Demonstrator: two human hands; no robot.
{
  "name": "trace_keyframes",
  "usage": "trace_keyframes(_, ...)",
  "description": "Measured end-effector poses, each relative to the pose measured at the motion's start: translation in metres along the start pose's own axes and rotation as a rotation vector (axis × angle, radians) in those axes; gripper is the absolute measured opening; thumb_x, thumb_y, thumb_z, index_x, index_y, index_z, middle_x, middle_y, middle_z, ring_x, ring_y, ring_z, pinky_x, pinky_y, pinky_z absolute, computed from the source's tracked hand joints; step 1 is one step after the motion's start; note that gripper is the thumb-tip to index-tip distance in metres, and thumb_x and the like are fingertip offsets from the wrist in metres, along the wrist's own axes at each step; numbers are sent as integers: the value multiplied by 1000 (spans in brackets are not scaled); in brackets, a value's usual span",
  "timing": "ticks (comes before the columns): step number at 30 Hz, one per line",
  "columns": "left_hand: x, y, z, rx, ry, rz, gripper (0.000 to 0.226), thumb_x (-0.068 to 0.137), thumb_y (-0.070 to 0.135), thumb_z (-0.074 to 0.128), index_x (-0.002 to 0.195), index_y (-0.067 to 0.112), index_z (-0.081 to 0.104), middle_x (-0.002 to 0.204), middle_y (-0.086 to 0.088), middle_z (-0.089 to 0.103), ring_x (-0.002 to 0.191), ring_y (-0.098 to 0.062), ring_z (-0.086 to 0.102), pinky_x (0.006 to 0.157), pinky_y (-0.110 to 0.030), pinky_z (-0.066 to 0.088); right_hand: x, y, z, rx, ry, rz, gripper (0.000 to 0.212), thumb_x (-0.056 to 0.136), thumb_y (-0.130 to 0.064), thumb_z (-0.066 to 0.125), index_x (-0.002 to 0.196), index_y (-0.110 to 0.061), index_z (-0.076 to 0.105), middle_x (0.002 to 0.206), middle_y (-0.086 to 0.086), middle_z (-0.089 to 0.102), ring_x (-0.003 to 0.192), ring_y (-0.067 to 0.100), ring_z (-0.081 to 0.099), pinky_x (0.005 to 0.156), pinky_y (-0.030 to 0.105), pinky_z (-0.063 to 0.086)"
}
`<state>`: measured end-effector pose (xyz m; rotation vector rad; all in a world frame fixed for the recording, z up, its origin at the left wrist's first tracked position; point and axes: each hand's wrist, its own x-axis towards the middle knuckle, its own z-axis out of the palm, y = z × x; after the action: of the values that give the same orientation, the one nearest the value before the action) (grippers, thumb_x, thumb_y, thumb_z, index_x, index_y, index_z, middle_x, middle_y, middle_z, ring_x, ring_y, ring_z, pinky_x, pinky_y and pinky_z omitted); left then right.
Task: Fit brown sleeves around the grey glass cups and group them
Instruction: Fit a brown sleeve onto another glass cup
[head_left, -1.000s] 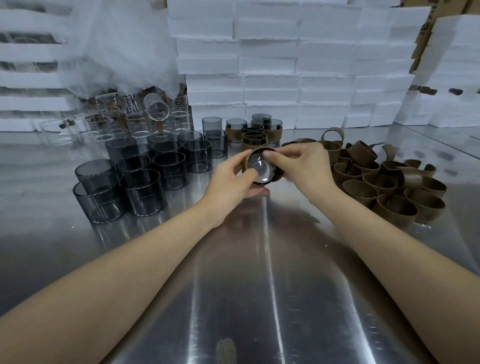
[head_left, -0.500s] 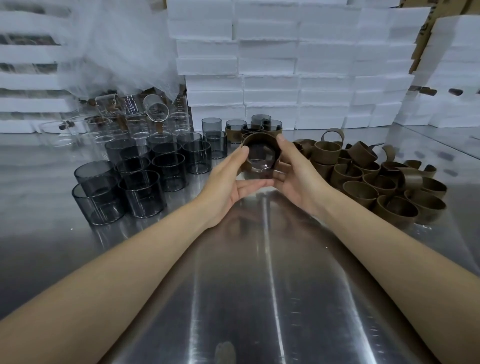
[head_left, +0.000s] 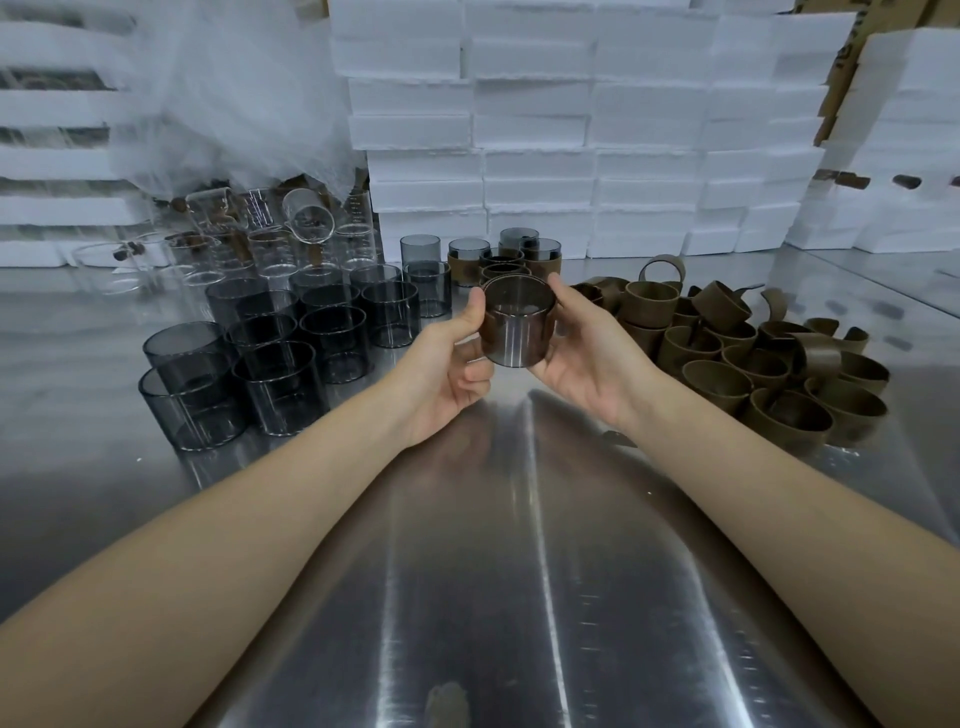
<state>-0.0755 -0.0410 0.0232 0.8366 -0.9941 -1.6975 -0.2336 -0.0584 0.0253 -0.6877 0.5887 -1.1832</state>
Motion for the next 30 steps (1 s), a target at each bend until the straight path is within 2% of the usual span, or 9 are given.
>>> trace_keyframes(5,3,0,-1,-71,3,-11,39,79,46,62,104,16,59,65,7,49,36,-1,31,34,-10,27,0,1,3,120,40,35,31,94,-25,59,118,-4,61,116,15,66,116,24,62,84,35,58)
trace_keyframes(10,7,-2,-2,-45,23,25,41,70,45,65,99,16,60,66,8,47,36,-2,31,36,-11,28,-1,0,5,199,49,54,25,96,-22,57,112,-4,61,128,15,61,118,26,61,94,38,54)
trace_keyframes(13,8,-6,-3,22,7,76,36,82,47,58,98,15,59,71,4,53,43,-2,40,43,-13,35,0,1,3,138,9,24,28,96,-23,55,115,-3,60,128,16,62,119,25,60,101,35,49)
trace_keyframes(15,7,-9,-1,57,-13,131,38,91,45,52,109,12,59,84,0,61,54,-7,54,54,-15,45,0,0,1,-48,-10,-43,29,97,-29,53,112,-6,64,117,12,67,111,21,63,97,31,51)
trace_keyframes(17,6,-11,0,122,-8,194,46,89,39,58,126,12,55,106,-4,66,77,-13,66,68,-21,53,-2,0,1,-212,-29,-97,27,98,-32,52,107,-13,69,109,8,69,105,20,60,97,31,48)
trace_keyframes(19,6,-14,-1,201,41,265,58,86,20,69,139,16,47,130,-3,60,106,-16,66,84,-28,56,-3,2,-1,-284,-46,-101,26,98,-32,51,111,-16,68,113,10,68,108,20,58,102,36,45)
trace_keyframes(21,5,-16,-2,285,118,342,66,82,2,73,140,16,46,138,-2,55,116,-11,62,97,-34,53,-3,4,-2,-277,-53,-75,30,99,-29,51,121,-14,64,116,12,67,111,21,61,102,38,48)
trace_keyframes(25,2,-17,-3,379,167,477,73,71,-21,72,128,20,51,135,0,54,92,4,67,77,-18,54,-4,9,1,-170,-27,-8,29,99,-21,50,123,-11,61,128,21,60,123,33,56,104,43,47)
trace_keyframes(30,1,-18,-3,406,184,526,76,70,-27,67,129,17,51,132,1,55,100,-5,65,77,-20,54,-4,9,2,-139,-39,2,36,101,-13,40,134,-12,55,131,19,59,127,34,53,105,44,45)
